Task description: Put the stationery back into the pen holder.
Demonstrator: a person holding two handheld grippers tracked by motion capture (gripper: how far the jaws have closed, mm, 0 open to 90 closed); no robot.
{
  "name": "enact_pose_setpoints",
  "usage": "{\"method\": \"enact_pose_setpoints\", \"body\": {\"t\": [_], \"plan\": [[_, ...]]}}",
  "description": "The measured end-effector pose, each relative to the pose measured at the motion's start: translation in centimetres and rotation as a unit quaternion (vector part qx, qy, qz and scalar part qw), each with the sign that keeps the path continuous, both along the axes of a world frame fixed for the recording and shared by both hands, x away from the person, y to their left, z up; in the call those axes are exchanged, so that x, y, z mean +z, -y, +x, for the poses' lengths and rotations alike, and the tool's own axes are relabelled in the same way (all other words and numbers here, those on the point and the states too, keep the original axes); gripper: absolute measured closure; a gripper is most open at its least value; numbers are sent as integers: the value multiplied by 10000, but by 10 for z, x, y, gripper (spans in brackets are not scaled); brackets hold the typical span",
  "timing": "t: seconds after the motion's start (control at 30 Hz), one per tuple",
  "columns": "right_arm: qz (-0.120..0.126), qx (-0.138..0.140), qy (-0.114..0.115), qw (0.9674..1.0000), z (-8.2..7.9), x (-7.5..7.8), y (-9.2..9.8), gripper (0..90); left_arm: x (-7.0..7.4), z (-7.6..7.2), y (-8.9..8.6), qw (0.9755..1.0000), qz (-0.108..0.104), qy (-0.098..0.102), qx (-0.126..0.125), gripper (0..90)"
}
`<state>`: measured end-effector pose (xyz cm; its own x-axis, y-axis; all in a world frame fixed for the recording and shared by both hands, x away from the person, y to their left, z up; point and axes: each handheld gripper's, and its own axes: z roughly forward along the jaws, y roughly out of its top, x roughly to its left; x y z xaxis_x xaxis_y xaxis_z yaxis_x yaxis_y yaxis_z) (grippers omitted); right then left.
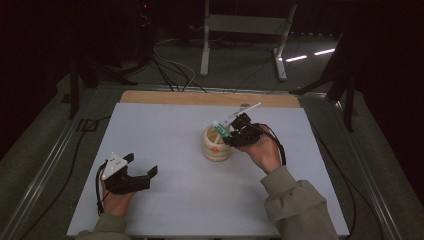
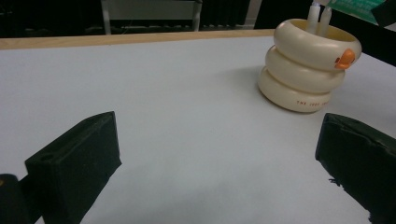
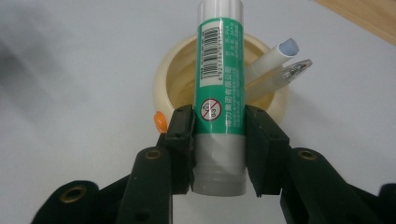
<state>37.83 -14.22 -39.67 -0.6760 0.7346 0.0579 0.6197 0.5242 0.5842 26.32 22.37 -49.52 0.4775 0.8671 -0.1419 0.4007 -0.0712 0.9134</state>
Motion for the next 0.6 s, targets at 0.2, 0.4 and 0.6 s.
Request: {"method": "enact_pose_setpoints", "body": {"t": [0.2, 0.4, 0.6], "plan": [[-49, 18, -70, 10000, 3, -3, -2, 652, 0, 0, -2, 10000, -13, -1, 30, 3], [-47, 18, -93, 9999, 5, -4, -2, 651, -1, 0, -1, 10000, -5, -7, 29, 3], [-121, 64, -143, 9998, 5, -5, -2, 650, -1, 0, -1, 10000, 21, -15, 11, 3]]}}
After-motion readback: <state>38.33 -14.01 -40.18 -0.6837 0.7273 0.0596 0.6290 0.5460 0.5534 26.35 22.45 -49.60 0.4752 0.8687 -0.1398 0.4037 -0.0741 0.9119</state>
